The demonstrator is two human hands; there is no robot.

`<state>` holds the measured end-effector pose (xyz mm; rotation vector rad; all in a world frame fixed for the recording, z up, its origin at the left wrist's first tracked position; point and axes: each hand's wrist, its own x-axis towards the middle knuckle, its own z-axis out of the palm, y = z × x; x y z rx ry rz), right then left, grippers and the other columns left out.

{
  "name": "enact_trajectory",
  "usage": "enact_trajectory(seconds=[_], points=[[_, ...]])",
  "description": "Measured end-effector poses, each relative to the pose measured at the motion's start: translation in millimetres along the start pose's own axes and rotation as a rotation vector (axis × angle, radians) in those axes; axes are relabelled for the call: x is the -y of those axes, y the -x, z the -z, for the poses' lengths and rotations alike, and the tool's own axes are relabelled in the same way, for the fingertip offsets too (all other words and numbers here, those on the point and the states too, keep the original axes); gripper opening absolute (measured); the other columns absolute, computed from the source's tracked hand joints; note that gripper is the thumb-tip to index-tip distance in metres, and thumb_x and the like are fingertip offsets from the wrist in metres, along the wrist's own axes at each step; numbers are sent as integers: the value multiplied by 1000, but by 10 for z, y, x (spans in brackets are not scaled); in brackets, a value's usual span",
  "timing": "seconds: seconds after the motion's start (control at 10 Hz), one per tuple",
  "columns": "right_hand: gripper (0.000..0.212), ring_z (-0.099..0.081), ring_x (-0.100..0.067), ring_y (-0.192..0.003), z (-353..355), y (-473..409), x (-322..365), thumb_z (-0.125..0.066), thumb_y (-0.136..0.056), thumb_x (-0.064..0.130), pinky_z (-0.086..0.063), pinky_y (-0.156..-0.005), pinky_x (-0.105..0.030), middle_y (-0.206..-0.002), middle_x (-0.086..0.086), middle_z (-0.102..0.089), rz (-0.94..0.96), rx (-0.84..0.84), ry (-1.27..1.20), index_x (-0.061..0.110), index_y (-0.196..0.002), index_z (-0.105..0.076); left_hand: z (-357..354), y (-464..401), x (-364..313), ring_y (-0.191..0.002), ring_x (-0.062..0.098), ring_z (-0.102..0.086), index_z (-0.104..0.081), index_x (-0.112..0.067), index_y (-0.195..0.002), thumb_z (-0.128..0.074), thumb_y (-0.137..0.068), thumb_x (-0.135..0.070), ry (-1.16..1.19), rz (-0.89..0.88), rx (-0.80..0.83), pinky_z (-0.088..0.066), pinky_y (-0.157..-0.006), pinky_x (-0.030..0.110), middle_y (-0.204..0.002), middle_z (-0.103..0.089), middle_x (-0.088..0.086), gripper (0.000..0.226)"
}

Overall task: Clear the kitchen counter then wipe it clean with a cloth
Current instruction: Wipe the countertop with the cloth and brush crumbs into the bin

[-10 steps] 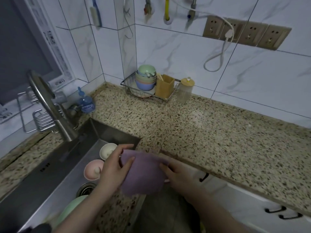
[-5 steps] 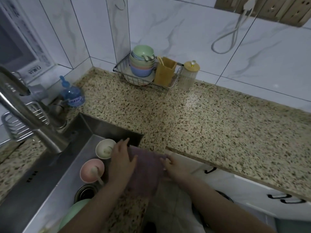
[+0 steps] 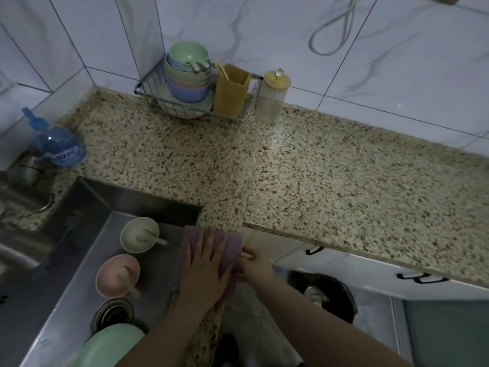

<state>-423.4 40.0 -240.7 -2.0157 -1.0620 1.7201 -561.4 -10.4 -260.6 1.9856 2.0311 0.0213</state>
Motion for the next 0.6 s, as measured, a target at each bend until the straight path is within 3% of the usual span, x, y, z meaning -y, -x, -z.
enact_trajectory(seconds=[0.1, 0.2, 0.3, 0.4, 0.5, 0.6], points=[[32, -67, -24, -85, 110, 0, 20, -59, -93, 11, -59, -69, -30, -110, -17, -70, -48, -8, -126, 13, -125, -56, -19, -93, 23, -154, 30, -3, -19, -23, -158, -28, -92, -60, -74, -43, -37, -9, -122, 54, -166, -10, 7, 76], [33, -60, -13, -75, 299, 65, 40, -59, -94, 5, -52, -56, -16, -98, -11, -66, -5, -41, -137, 9, -127, -56, -8, -105, 2, -153, 31, -5, -18, -21, -157, -21, -94, -62, -47, -50, -4, -10, -122, 54, -166, -11, 7, 75], [30, -67, -18, -84, 588, 215, 47, -60, -95, 14, -54, -72, -29, -91, -4, -68, 15, -83, -72, 15, -125, -60, 65, -122, -40, -153, 28, 11, 3, -25, -157, -4, -91, -65, -64, -53, 35, 4, -123, 51, -166, 9, 5, 78], [29, -67, -23, -89, 813, 266, 50, -61, -93, 11, -53, -67, -27, -97, -12, -69, 1, -111, -81, 18, -120, -59, 138, -155, -81, -153, 26, 7, -4, -22, -158, -22, -93, -59, -33, 15, 63, 3, -124, 46, -167, 4, 4, 77], [22, -66, -25, -82, 1269, 413, 3, -66, -87, 8, -55, -70, -33, -91, -15, -69, 23, -227, -139, 11, -109, -63, 342, -188, -420, -144, 23, -29, -39, -22, -144, -49, -94, -43, 102, -48, -79, -25, -118, 39, -154, -32, 1, 55], [10, -62, -26, -71, 1699, 527, -58, -68, -86, 3, -56, -73, -38, -79, -15, -66, 39, -353, -228, 9, -90, -60, 532, -258, -787, -110, 15, -52, -51, -29, -112, -56, -94, -26, 387, -134, -138, -45, -83, 28, -114, -49, -9, 19]])
